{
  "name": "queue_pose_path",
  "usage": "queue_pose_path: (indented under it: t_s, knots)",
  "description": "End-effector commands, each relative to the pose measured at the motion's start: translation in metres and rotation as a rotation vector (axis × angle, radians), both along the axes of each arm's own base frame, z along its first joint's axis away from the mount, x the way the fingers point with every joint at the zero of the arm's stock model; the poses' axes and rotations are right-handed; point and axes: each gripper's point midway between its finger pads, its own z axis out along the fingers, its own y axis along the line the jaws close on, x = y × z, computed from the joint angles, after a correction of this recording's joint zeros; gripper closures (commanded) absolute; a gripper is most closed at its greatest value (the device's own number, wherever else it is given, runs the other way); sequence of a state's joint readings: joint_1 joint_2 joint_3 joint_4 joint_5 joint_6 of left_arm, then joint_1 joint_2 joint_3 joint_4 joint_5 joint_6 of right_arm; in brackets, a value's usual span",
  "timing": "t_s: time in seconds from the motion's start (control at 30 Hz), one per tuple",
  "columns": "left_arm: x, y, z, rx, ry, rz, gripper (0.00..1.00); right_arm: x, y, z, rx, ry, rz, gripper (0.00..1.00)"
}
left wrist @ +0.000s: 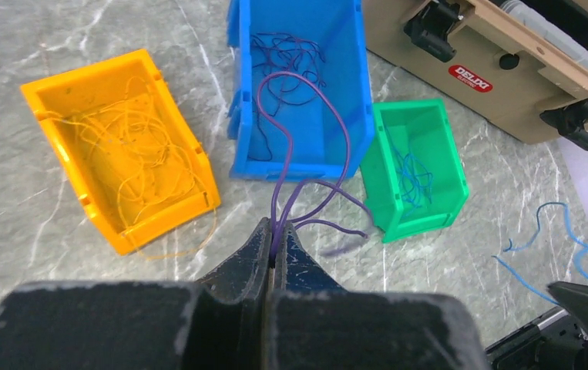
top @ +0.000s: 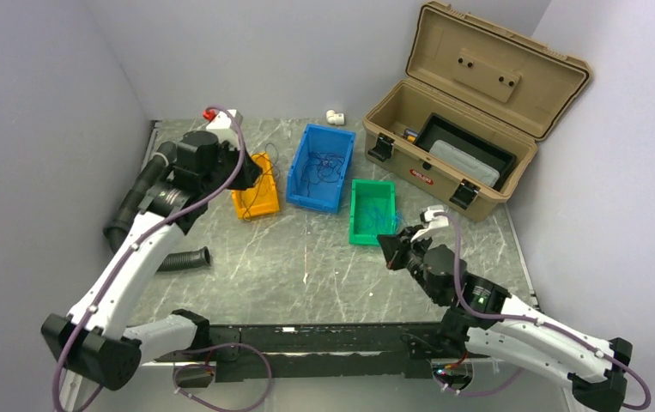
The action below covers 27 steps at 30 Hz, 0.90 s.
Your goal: Untangle the cables
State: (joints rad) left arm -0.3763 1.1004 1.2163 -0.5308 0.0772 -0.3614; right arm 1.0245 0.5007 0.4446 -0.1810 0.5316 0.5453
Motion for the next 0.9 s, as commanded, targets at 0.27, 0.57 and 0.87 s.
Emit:
queue_pose_path:
  t_s: [0.27,0.57,0.87]
  knots:
    - [0.099,-0.072,0.004,-0.292,-0.133,-0.073,1.0,0.004,-0.023,0.084,-0.009,-0.142,-0.053,1.0]
    - [0.165,-0.139,-0.036,-0.346,-0.081,-0.13,1.0,0.017,-0.013,0.108,-0.096,-0.166,-0.059,1.0]
    - [0.207,-0.158,-0.086,-0.26,0.048,-0.063,0.87,0.044,0.003,0.092,-0.177,-0.091,-0.057,1.0]
